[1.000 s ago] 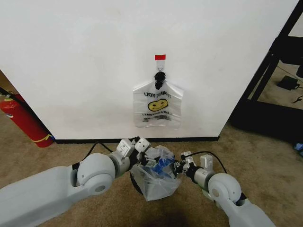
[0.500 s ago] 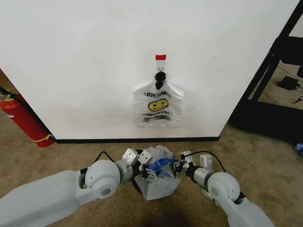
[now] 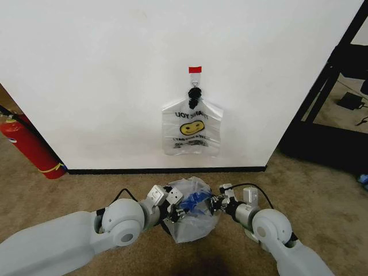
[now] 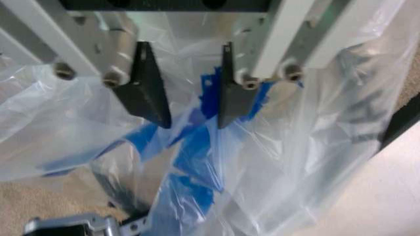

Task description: Pick up the garbage bag from the wall and place it over the trash bin.

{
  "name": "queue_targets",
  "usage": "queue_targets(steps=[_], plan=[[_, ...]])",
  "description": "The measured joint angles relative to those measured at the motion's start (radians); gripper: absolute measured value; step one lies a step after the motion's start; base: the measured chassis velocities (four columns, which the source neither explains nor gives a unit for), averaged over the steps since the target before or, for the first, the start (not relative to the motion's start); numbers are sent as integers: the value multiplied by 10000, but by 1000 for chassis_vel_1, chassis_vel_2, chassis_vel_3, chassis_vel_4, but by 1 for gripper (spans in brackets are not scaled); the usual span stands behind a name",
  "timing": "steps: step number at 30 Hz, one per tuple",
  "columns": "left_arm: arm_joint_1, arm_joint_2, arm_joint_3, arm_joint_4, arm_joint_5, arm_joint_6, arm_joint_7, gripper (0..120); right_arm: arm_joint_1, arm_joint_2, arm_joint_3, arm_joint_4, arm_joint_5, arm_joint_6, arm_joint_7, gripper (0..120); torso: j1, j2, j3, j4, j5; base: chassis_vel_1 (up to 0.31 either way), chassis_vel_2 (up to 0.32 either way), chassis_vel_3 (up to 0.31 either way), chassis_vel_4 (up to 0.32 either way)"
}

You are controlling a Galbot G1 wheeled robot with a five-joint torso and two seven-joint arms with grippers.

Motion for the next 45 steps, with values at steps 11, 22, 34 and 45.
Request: queue_targets(steps=[11, 22, 34, 45], plan=[[669, 257, -734, -260, 123, -254, 6, 0, -63, 310, 161, -50, 357, -29, 244, 0, 0, 0, 0, -1, -1, 0, 0, 0, 0], [2951, 793, -2531, -1043, 675, -978, -96, 0, -191, 1165, 859, -195, 1176, -30, 784, 0, -1, 0, -1, 1, -1, 0, 0, 0, 0], [6629, 531, -5074, -1327, 2138, -1739, 306, 0, -182, 1755, 1794, -442, 1884, -22, 1285, 0, -1, 1, -1, 0, 0, 0, 0, 0, 0], [7791, -457, -4124, -364, 4885, -2747, 1053, 0, -329, 2299, 2003, 27, 2631, -245, 2001, 0, -1, 2, -1, -2, 1, 0, 0, 0, 0]])
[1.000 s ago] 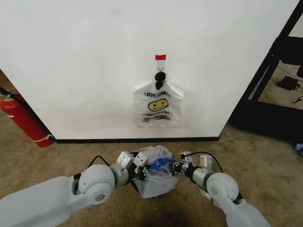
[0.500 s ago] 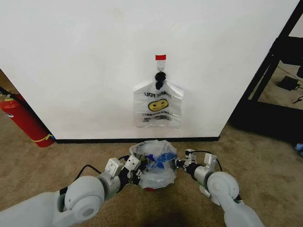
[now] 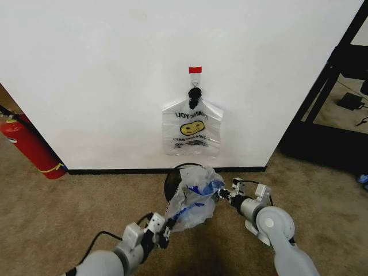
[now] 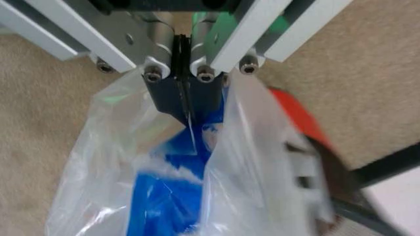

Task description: Pick up the garbage bag from the wall and place it over the trash bin.

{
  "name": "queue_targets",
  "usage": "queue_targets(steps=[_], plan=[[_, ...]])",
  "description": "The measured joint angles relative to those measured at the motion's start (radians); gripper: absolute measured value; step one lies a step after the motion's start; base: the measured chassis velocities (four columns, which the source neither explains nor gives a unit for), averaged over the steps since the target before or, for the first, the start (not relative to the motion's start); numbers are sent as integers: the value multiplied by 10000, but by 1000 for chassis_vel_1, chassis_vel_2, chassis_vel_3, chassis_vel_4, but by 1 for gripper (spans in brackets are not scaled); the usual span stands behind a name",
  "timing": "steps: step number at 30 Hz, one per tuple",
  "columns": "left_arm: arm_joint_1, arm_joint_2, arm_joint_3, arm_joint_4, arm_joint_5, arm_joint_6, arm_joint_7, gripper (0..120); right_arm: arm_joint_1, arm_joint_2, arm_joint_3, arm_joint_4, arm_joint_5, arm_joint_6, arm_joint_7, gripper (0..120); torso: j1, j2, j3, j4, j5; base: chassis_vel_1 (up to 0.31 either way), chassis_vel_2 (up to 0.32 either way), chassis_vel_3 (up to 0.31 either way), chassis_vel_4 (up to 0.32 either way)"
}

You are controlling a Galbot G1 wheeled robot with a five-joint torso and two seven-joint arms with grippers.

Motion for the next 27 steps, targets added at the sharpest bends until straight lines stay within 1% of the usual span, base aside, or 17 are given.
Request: queue_targets(steps=[3, 5, 6, 13, 14, 17, 19, 22, 24, 25, 27], plan=[[-587, -310, 970, 782, 730, -92, 169, 0, -57, 162, 0, 95, 49, -58, 160, 0, 0, 0, 0, 1, -2, 0, 0, 0, 0], [-1010, -490, 1269, 1252, 899, -115, 187, 0, -112, 143, -6, 97, 39, -65, 181, 0, 0, 0, 1, 0, -2, 0, 0, 0, 0], [-1010, -490, 1269, 1252, 899, -115, 187, 0, -112, 143, -6, 97, 39, -65, 181, 0, 0, 0, 1, 0, -2, 0, 0, 0, 0], [-1878, -534, 1278, 2346, 1229, -362, 145, 0, -177, -210, 9, 84, 34, -67, 130, 0, 1, 0, 2, 0, -1, 0, 0, 0, 0], [-1878, -534, 1278, 2346, 1229, -362, 145, 0, -177, -210, 9, 84, 34, -67, 130, 0, 1, 0, 2, 0, -1, 0, 0, 0, 0], [-1932, -552, 1202, 2703, 1235, -469, 138, 0, -117, -221, -23, 78, 41, -68, 120, 0, 1, 0, 2, 1, -1, 0, 0, 0, 0], [-1781, -564, 1109, 2737, 1235, -514, 132, 0, -82, -202, -59, 78, 41, -68, 119, 0, 1, 0, 2, 1, -1, 0, 0, 0, 0], [-1467, -529, 943, 2540, 1233, -493, 63, 0, -56, -189, -87, 78, 31, -69, 120, 0, 1, -1, 2, 3, -3, 0, 0, 0, 0], [-1075, -379, 645, 2142, 1219, -395, -10, 0, -32, -178, -96, 43, 12, -69, 118, 0, 1, 0, 1, 3, -4, 0, 0, 0, 0], [-885, -267, 450, 1895, 1211, -333, -16, 2, -23, -164, -97, -6, -15, -69, 118, 0, 0, 0, 1, 4, -2, 0, 0, 0, 0], [-556, 25, 10, 1358, 1229, -233, -17, 10, -1, -115, -100, -126, -86, -69, 109, 0, 1, -1, 2, 2, -4, 0, 0, 0, 0]])
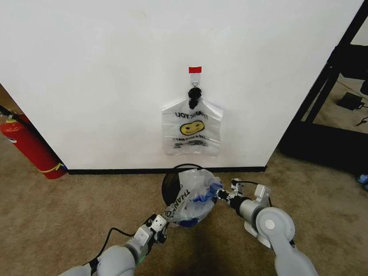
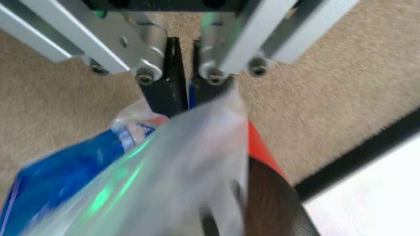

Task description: Pick up the garbage bag from the wall and place it over the trash bin.

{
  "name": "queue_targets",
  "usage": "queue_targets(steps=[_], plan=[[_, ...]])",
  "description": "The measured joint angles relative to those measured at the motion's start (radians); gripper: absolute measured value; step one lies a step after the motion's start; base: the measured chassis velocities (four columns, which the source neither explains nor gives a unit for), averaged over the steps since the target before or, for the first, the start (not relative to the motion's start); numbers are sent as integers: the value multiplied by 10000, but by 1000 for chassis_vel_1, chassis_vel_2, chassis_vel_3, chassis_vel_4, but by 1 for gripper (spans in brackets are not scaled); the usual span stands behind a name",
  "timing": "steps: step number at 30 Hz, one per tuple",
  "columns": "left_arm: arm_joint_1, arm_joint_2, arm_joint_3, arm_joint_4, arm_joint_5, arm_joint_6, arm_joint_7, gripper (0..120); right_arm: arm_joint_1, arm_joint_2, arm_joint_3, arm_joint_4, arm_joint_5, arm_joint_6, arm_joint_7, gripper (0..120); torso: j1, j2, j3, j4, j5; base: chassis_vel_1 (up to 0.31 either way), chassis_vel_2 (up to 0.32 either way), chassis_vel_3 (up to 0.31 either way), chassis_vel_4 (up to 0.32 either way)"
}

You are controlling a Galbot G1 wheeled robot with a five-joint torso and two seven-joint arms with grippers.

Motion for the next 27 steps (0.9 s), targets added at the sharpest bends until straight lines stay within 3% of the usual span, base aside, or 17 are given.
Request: queue_targets(steps=[12, 18, 21, 24, 25, 27], plan=[[1831, 1588, -2161, -3076, 8, 593, 300, 51, 216, 216, -131, -569, -314, 73, -96, 0, 0, -1, -1, 2, 5, 0, 0, 0, 0], [842, 1663, -2223, -3755, -63, 861, 147, 71, 215, 264, -109, -593, -395, 93, -110, 0, -1, -1, -1, 0, 1, 0, 0, 0, 0], [-802, 1549, -1488, -3721, 209, 903, 474, 84, 196, 392, -210, -575, -514, 94, -105, 0, 0, -1, 0, 0, 5, 0, 0, 0, 0], [-3189, 1386, 882, -2986, 604, 1018, 822, 97, 146, 554, -234, -522, -638, 84, -98, 0, 0, -2, 0, -1, 0, 0, 0, 0, 0], [-3189, 1386, 882, -2986, 604, 1018, 822, 97, 146, 554, -234, -522, -638, 84, -98, 0, 0, -2, 0, -1, 0, 0, 0, 0, 0], [-4677, 1225, 2216, -2494, 751, 1188, 941, 100, 164, 653, -223, -570, -708, 83, -90, 0, 0, -2, 0, -4, -3, 0, 0, 0, 0]])
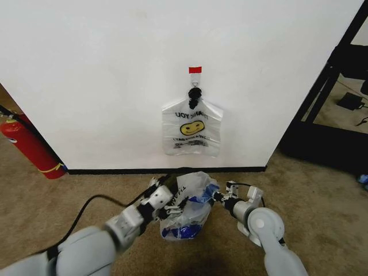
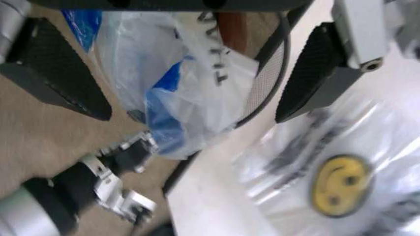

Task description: Pick up the garbage bag from the wall and place it over the trash bin.

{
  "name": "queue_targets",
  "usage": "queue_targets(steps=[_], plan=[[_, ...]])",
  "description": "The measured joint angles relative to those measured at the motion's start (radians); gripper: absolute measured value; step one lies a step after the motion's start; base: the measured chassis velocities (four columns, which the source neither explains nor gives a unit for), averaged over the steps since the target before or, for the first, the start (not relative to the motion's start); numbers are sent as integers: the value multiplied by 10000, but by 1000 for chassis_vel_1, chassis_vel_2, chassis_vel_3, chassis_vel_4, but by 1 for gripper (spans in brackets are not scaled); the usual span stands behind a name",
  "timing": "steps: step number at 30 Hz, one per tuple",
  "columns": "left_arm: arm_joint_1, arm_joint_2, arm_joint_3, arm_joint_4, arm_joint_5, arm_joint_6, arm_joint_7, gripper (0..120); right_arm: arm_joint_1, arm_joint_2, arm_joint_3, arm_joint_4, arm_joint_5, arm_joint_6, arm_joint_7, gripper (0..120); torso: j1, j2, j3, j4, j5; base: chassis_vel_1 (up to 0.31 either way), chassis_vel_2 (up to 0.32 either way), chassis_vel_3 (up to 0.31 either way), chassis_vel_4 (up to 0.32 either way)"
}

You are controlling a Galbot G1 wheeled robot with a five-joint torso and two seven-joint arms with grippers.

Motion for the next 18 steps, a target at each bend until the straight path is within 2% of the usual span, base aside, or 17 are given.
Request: queue_targets(steps=[1, 3, 5, 6, 10, 13, 18], plan=[[-894, -99, 806, 268, 74, 99, 54, 100, 16, 63, -1, -38, -40, -1, 5, 0, 0, 0, 0, -1, 10, 0, 0, 0, 0], [-2169, -236, 2106, 655, 317, 172, 221, 100, 28, 114, -14, -105, -89, -3, 5, 0, 0, 0, 1, 1, 4, 0, 0, 0, 0], [-2946, -382, 2914, 913, 492, 198, 350, 100, 40, 145, -20, -152, -114, -3, 5, 0, 0, 0, 1, 6, 9, 0, 0, 0, 0], [-2946, -382, 2914, 913, 492, 198, 350, 100, 40, 145, -20, -152, -114, -3, 5, 0, 0, 0, 1, 6, 9, 0, 0, 0, 0], [-4201, -818, 4123, 1753, 1121, 210, 670, 100, 100, 197, -40, -231, -127, -3, -3, 0, 0, 0, 1, 2, 9, 0, 0, 0, 0], [-4414, -971, 4388, 2034, 1610, 288, 706, 100, 123, 213, -46, -242, -127, -4, -6, 0, 1, 0, 1, 5, 4, 0, 0, 0, 0], [-4982, -1281, 5116, 2603, 3355, 489, 1028, 97, 132, 219, -49, -283, -124, -4, -11, 0, 1, 0, 0, 0, 6, 0, 0, 0, 0]])
